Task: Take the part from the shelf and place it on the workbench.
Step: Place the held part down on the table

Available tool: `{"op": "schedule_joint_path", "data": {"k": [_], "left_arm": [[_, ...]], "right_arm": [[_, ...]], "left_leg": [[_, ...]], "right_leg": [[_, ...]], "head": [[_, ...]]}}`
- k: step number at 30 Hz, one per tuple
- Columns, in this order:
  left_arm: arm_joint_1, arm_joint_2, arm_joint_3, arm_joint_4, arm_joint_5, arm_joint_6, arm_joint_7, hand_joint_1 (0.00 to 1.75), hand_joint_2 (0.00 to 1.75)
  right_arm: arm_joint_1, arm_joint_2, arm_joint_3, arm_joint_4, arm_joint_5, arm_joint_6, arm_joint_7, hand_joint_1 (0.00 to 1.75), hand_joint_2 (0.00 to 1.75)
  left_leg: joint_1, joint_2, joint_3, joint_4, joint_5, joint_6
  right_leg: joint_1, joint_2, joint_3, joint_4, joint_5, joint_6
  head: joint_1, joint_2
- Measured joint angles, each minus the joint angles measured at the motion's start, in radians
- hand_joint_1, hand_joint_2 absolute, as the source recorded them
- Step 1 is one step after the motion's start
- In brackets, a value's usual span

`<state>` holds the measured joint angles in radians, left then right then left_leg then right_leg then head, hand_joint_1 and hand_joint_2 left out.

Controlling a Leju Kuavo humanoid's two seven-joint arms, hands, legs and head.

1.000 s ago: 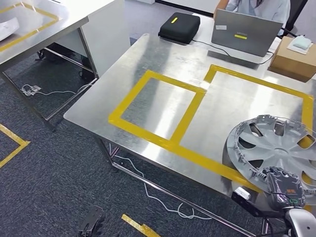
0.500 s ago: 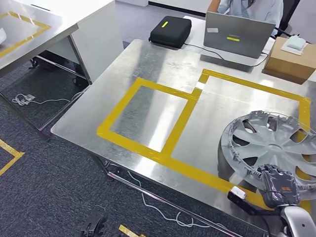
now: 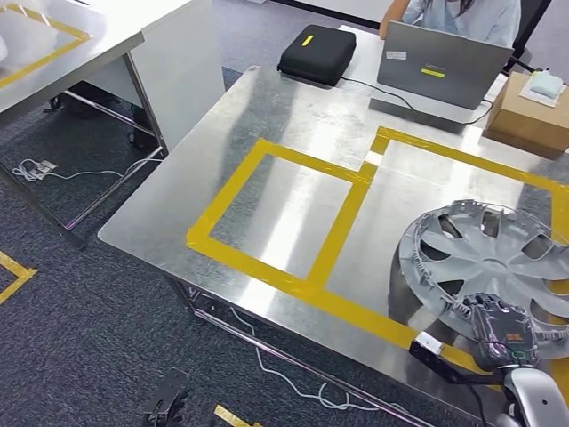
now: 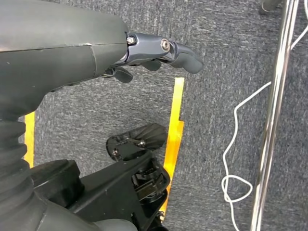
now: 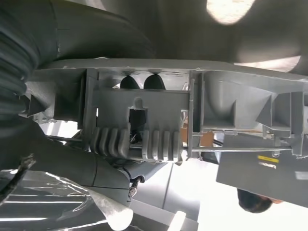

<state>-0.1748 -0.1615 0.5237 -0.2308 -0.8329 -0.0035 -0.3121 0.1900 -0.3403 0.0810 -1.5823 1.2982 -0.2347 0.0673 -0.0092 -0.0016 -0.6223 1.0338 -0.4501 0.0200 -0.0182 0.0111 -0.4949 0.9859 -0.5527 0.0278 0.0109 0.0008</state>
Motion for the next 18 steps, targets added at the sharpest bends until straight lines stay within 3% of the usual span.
{"op": "schedule_joint_path", "data": {"k": [7,11,18], "left_arm": [[-0.004,-0.003,-0.013,0.000,-0.018,0.003,0.014,0.00,1.75],[-0.005,-0.003,-0.027,0.000,-0.034,0.007,0.017,0.00,1.75],[-0.006,-0.003,-0.033,0.000,-0.035,0.006,0.017,0.00,1.75]], "right_arm": [[-0.036,0.001,0.032,0.026,-0.019,-0.025,-0.047,1.75,1.75],[-0.042,0.003,0.050,0.039,-0.023,-0.051,-0.059,0.00,0.00],[-0.045,0.003,0.064,0.051,-0.032,-0.087,-0.065,0.00,0.00]], "left_leg": [[-0.001,0.000,0.001,0.000,0.002,0.002],[0.000,0.000,0.001,-0.001,0.002,0.002],[0.000,-0.001,0.001,-0.002,0.001,0.002]], "right_leg": [[0.000,-0.001,0.001,0.000,0.001,0.005],[0.000,-0.002,0.001,0.000,0.001,0.005],[0.000,-0.002,0.001,0.000,-0.001,0.005]], "head": [[0.000,0.000],[0.000,0.000],[0.000,0.000]]}}
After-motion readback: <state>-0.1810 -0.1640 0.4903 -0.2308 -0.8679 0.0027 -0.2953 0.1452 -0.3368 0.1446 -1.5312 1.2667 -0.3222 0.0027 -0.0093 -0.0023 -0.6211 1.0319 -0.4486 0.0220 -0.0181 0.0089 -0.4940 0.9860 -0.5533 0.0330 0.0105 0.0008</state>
